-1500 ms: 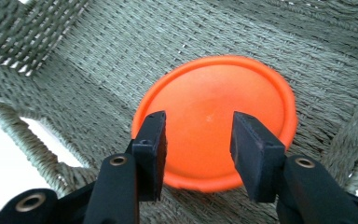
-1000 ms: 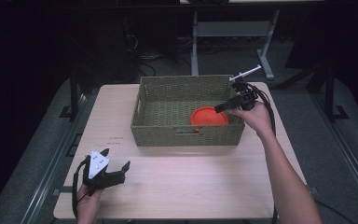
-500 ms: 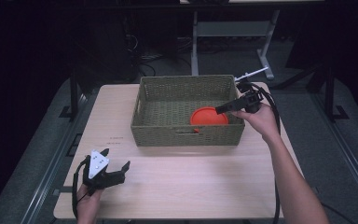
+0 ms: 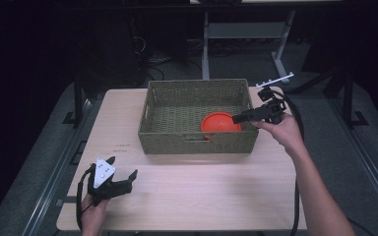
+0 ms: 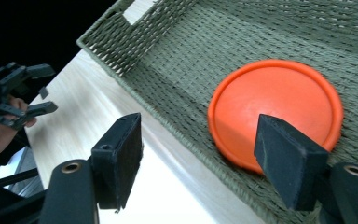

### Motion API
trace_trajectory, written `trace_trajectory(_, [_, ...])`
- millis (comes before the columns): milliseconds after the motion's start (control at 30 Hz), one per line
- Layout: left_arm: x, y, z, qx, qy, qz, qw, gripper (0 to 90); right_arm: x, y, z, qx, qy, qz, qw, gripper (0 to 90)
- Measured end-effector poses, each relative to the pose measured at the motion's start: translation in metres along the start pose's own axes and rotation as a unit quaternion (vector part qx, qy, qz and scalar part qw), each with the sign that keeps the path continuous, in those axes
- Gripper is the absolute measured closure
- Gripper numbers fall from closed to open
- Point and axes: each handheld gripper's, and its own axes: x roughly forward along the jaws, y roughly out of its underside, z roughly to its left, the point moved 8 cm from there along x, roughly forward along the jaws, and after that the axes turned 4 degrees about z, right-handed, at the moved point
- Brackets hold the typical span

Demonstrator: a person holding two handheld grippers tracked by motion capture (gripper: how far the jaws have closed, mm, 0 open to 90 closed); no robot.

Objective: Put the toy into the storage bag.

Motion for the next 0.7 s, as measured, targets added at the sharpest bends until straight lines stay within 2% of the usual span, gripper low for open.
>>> trace_trajectory(300, [0.000,0.000,0.000,0.000,0.000,0.001,1.0000,12.8,-0.009,0.009,0.010,-0.013,-0.010,-0.008,0.9998,30.0])
trace_trajectory(700, [0.000,0.000,0.001,0.000,-0.001,0.001,1.0000,12.8,-0.018,0.022,0.016,-0.018,-0.018,-0.013,0.9996,28.7])
